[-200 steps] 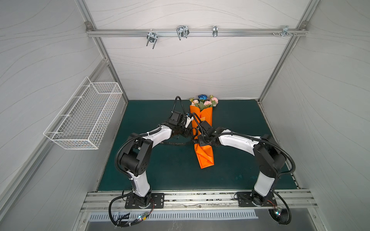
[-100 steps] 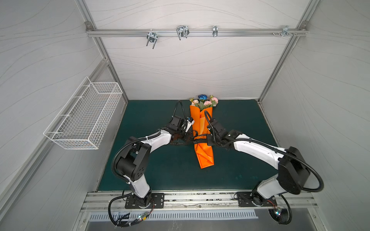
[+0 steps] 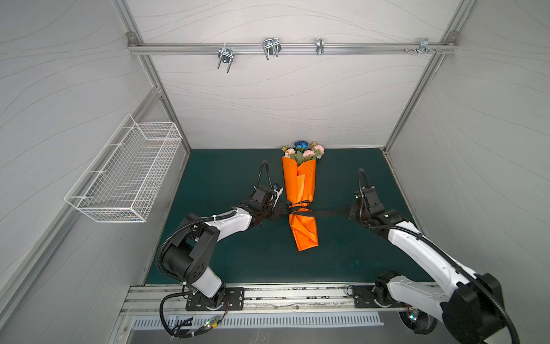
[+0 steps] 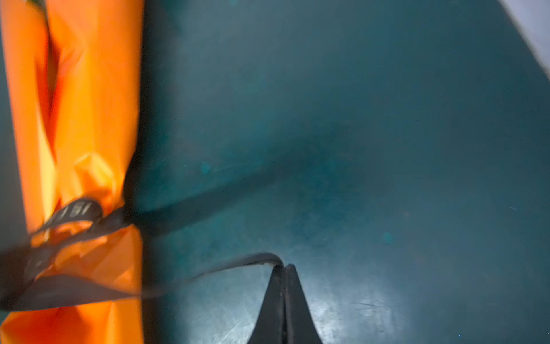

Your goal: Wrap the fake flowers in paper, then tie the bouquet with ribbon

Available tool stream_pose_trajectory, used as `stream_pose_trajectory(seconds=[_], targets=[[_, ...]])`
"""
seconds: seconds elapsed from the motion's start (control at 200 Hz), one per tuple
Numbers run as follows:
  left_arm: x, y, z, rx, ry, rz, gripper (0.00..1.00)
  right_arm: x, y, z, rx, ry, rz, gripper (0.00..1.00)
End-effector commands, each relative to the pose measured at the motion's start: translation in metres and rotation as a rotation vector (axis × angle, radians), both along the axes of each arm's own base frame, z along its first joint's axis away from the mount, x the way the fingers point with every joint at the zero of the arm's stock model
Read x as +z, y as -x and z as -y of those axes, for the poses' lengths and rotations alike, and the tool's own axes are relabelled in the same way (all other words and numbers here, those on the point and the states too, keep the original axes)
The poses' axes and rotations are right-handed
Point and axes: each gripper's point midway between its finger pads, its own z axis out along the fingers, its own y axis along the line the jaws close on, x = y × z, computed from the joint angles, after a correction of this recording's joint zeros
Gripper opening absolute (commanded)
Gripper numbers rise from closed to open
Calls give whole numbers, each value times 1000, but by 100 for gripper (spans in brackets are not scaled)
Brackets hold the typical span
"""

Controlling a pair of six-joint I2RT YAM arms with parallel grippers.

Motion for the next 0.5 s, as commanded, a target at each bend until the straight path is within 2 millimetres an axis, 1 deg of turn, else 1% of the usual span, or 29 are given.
stream_pose_trajectory(seconds=[0.0,0.15,0.37,0.495], targets=[[14,-17,3,53,32,69,0,1,14,27,-109,13,-1,0],[14,-18,3,59,37,72,0,-1,23,42,-177,8,17,0],[6,-15,0,67,24,61,0,-3,30,54,-230,14,18,0],[1,-14,-1,72,20,49,0,-7,37,67,-286,42,4,0]])
